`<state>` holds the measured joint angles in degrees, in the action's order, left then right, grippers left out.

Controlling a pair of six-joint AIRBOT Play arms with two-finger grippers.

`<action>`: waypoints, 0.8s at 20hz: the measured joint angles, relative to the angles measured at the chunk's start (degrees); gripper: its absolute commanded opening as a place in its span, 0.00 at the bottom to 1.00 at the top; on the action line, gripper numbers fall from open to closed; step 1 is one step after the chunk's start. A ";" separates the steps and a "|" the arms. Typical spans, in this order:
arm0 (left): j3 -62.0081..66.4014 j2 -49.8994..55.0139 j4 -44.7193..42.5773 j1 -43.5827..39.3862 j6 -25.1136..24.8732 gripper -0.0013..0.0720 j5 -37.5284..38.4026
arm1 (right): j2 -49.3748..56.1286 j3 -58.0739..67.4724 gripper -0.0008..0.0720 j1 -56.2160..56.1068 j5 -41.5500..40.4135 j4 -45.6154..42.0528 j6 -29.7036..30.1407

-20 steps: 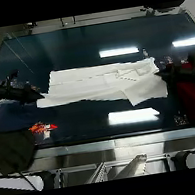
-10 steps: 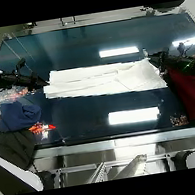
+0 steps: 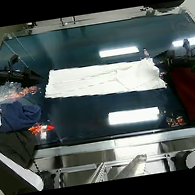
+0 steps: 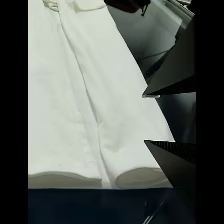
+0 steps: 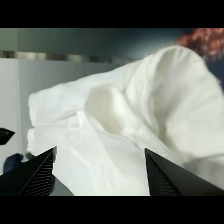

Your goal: Fold the shirts.

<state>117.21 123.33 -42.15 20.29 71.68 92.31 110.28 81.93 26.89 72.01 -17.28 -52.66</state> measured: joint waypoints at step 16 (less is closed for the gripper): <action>-4.48 -4.17 0.26 -8.79 0.96 0.02 -1.84 | 2.03 3.26 0.58 -6.05 -1.36 -22.21 -7.61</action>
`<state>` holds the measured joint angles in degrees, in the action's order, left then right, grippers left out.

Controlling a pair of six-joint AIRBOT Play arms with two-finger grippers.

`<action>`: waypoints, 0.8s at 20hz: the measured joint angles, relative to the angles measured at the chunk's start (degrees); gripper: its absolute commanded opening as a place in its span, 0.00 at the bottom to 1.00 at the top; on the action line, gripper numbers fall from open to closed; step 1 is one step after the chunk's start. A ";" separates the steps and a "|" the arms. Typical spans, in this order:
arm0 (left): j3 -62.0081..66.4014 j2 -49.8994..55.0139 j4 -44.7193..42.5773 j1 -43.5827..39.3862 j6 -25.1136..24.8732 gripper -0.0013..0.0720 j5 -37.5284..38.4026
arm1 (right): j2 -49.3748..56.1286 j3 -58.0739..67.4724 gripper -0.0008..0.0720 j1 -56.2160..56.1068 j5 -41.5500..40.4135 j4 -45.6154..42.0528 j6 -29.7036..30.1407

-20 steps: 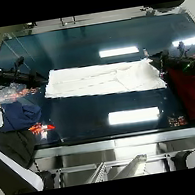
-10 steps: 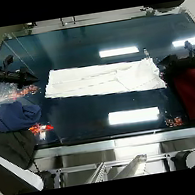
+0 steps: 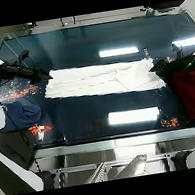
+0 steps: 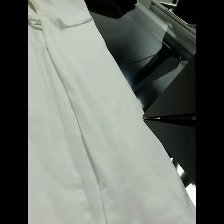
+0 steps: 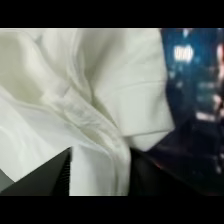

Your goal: Fold the shirts.

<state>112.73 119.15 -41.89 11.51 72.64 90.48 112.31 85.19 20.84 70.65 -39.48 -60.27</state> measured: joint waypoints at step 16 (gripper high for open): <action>0.00 3.96 -0.09 -23.58 -0.92 0.02 -14.40 | -3.50 2.34 0.04 -0.28 6.03 9.38 -0.66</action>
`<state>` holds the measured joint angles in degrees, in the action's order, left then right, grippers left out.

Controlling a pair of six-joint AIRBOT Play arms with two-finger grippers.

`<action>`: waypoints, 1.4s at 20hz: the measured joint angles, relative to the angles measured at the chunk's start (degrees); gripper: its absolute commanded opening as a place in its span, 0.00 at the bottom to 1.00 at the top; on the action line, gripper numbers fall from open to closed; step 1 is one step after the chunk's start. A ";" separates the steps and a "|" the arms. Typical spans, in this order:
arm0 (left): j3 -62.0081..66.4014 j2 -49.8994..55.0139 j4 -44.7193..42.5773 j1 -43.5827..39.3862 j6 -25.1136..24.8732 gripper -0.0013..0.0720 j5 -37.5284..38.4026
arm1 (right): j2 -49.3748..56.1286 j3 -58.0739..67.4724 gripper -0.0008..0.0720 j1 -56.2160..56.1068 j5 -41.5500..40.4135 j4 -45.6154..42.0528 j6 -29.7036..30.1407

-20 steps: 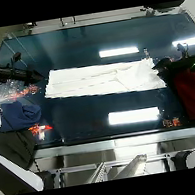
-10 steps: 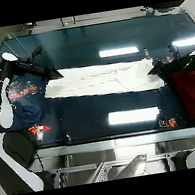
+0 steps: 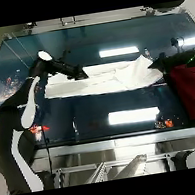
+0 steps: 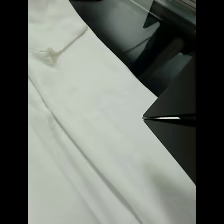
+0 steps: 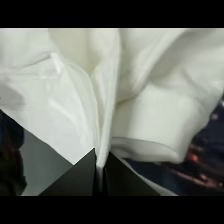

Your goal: Fold the shirts.

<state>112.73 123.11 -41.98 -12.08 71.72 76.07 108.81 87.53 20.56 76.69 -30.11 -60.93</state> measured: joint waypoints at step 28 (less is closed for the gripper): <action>5.92 -9.38 2.47 1.44 7.28 0.02 7.21 | -12.94 9.35 0.04 -27.28 -4.85 0.81 -14.14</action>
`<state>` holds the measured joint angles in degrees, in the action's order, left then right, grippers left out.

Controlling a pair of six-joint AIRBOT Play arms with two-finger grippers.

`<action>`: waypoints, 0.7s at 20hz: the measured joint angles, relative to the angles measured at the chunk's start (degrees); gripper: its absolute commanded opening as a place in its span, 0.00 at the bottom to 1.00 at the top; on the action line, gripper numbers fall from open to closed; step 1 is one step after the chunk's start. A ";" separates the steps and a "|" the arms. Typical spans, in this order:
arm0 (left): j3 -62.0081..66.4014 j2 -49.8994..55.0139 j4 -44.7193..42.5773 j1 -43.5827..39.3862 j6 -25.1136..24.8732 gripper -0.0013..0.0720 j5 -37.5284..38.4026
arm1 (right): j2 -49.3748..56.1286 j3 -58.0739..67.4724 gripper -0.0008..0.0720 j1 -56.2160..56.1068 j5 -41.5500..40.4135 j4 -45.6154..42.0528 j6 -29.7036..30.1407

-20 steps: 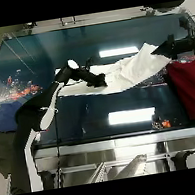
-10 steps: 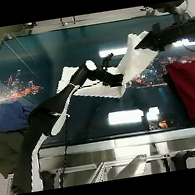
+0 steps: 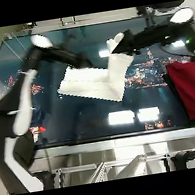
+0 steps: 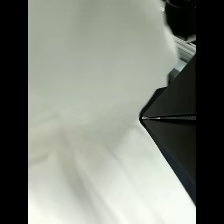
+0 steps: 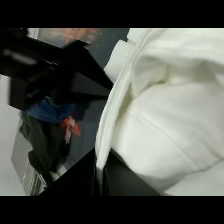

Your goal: Fold the shirts.

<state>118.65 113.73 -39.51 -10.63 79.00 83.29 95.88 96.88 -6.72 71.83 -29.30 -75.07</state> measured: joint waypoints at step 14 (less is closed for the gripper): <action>-22.53 -14.88 0.59 26.43 -5.33 0.02 0.28 | 20.39 1.81 0.12 -22.29 -25.68 46.95 38.34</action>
<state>96.12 98.85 -38.92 15.79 73.67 83.57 116.27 98.70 -29.02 46.15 17.65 -36.73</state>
